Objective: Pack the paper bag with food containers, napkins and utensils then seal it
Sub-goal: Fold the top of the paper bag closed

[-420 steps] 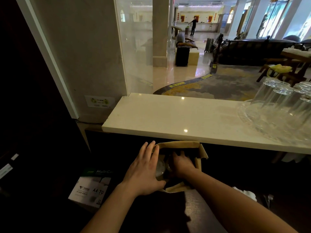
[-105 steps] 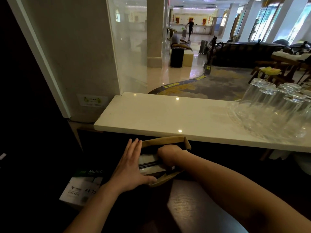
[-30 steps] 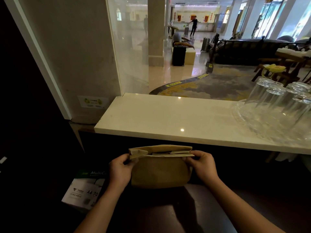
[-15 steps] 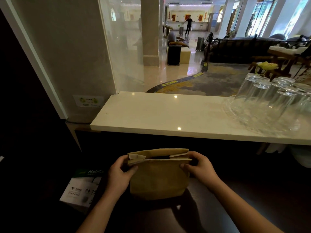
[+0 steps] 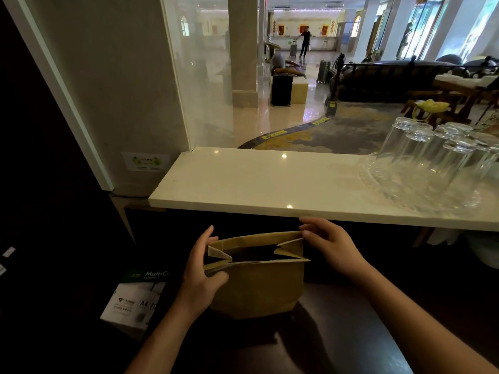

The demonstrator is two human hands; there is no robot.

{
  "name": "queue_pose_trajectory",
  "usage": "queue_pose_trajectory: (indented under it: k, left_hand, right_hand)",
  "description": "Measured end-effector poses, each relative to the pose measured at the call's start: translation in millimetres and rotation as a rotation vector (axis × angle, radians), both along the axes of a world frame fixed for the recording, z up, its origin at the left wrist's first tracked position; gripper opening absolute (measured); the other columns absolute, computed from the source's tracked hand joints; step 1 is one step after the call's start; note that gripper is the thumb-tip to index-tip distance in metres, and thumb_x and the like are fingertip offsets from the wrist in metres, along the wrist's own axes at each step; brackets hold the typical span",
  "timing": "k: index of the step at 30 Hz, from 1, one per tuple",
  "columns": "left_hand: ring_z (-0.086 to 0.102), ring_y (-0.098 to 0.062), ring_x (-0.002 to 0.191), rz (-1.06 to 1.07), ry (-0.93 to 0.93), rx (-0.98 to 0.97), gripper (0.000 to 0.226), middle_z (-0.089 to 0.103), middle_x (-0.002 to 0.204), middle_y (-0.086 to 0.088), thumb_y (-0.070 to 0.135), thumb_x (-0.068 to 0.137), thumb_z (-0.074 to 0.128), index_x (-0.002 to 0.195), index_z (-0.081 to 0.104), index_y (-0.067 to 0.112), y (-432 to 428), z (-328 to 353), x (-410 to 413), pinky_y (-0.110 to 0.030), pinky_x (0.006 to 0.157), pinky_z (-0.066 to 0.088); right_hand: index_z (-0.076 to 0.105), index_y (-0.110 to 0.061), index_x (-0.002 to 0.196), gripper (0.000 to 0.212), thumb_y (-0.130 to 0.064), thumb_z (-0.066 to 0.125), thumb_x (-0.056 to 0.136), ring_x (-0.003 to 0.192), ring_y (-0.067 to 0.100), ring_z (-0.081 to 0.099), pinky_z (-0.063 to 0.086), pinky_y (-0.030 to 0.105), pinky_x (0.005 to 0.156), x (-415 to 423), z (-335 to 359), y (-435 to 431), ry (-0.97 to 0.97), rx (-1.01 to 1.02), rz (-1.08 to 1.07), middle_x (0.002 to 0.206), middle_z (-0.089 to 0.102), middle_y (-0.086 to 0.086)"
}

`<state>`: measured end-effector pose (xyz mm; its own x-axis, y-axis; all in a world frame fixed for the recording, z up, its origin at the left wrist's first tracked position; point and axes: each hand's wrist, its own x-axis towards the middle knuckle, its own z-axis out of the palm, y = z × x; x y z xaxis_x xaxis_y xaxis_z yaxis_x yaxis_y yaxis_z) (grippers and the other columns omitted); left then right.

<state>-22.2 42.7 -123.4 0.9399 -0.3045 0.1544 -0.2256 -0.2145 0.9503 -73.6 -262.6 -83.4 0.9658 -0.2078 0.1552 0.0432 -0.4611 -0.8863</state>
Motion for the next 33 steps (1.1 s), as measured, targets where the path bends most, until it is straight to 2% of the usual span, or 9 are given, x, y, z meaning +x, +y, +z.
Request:
queue_pose_trajectory:
  k: [4, 10, 13, 16, 21, 23, 26, 30, 33]
  left_hand:
    - [0.048, -0.01, 0.121, 0.096, -0.042, 0.05, 0.074, 0.049, 0.133, 0.016, 0.035, 0.081, 0.074, 0.142, 0.033, 0.043, -15.0, 2.6, 4.1, -0.038, 0.093, 0.045]
    - [0.052, -0.004, 0.11, 0.167, -0.098, 0.126, 0.07, 0.053, 0.122, 0.02, 0.04, 0.079, 0.076, 0.139, 0.039, 0.044, -22.8, -1.3, 15.0, -0.033, 0.086, 0.048]
    - [0.052, -0.002, 0.109, 0.185, -0.102, 0.135, 0.071, 0.053, 0.12, 0.022, 0.041, 0.078, 0.076, 0.138, 0.04, 0.044, -22.9, -3.2, 17.4, -0.033, 0.085, 0.048]
    - [0.051, 0.002, 0.108, 0.184, -0.103, 0.145, 0.072, 0.052, 0.121, 0.021, 0.043, 0.077, 0.077, 0.139, 0.04, 0.044, -22.7, -4.4, 17.7, -0.025, 0.082, 0.046]
    - [0.052, 0.001, 0.107, 0.194, -0.106, 0.149, 0.071, 0.053, 0.122, 0.017, 0.044, 0.077, 0.076, 0.139, 0.041, 0.042, -20.6, -2.4, 17.3, -0.023, 0.081, 0.044]
    - [0.052, -0.002, 0.108, 0.194, -0.11, 0.147, 0.071, 0.054, 0.122, 0.014, 0.044, 0.076, 0.076, 0.139, 0.042, 0.04, -19.9, -2.2, 17.4, -0.024, 0.083, 0.044]
    - [0.051, -0.005, 0.11, 0.189, -0.099, 0.15, 0.073, 0.05, 0.12, 0.019, 0.047, 0.074, 0.076, 0.139, 0.044, 0.038, -18.5, -2.0, 16.8, -0.024, 0.083, 0.043]
    - [0.047, -0.006, 0.113, 0.166, -0.098, 0.174, 0.083, 0.046, 0.122, 0.019, 0.059, 0.065, 0.073, 0.14, 0.044, 0.037, -16.0, -1.4, 15.0, -0.028, 0.088, 0.042]
    - [0.048, -0.007, 0.114, 0.175, -0.106, 0.206, 0.081, 0.05, 0.126, 0.014, 0.047, 0.067, 0.081, 0.14, 0.045, 0.038, -14.9, -1.9, 14.4, -0.024, 0.088, 0.04]
  right_hand:
    - [0.065, -0.033, 0.12, 0.032, -0.031, 0.069, 0.088, 0.095, 0.0, 0.064, 0.056, 0.031, 0.088, 14.7, 13.1, 3.7, 0.031, -0.373, 0.048, 0.101, 0.07, -0.016]
    - [0.056, -0.034, 0.127, 0.058, -0.045, 0.077, 0.075, 0.102, 0.012, 0.063, 0.056, 0.037, 0.086, 52.4, 40.9, 31.0, 0.14, -0.727, 0.312, 0.113, 0.066, -0.009]
    - [0.048, -0.032, 0.129, 0.065, -0.047, 0.076, 0.072, 0.096, 0.018, 0.062, 0.056, 0.039, 0.075, 68.3, 40.9, 50.9, 0.161, -1.037, 0.446, 0.113, 0.063, -0.006]
    - [0.045, -0.027, 0.12, 0.05, -0.04, 0.069, 0.078, 0.078, 0.021, 0.06, 0.051, 0.035, 0.054, 75.5, 33.6, 65.1, 0.003, -1.255, 0.536, 0.101, 0.058, -0.002]
    - [0.047, -0.023, 0.109, 0.023, -0.034, 0.055, 0.09, 0.058, 0.015, 0.041, 0.042, 0.033, 0.044, 76.0, 27.4, 65.0, -0.233, -1.258, 0.544, 0.09, 0.057, -0.001]
    - [0.052, -0.021, 0.108, 0.024, -0.037, 0.051, 0.09, 0.059, 0.017, 0.046, 0.045, 0.034, 0.045, 72.5, 28.0, 61.6, -0.251, -1.212, 0.542, 0.09, 0.058, -0.001]
    - [0.064, -0.021, 0.106, 0.027, -0.041, 0.049, 0.094, 0.074, 0.017, 0.06, 0.053, 0.036, 0.057, 72.6, 36.5, 55.3, -0.226, -1.106, 0.49, 0.094, 0.062, -0.003]
    - [0.07, -0.019, 0.099, 0.027, -0.037, 0.05, 0.097, 0.083, 0.018, 0.062, 0.054, 0.036, 0.067, 79.5, 41.0, 52.9, -0.076, -0.944, 0.353, 0.091, 0.065, -0.005]
    - [0.07, -0.018, 0.098, 0.03, -0.039, 0.049, 0.098, 0.083, 0.02, 0.062, 0.054, 0.038, 0.069, 85.1, 39.5, 57.2, 0.07, -0.889, 0.26, 0.089, 0.068, -0.001]
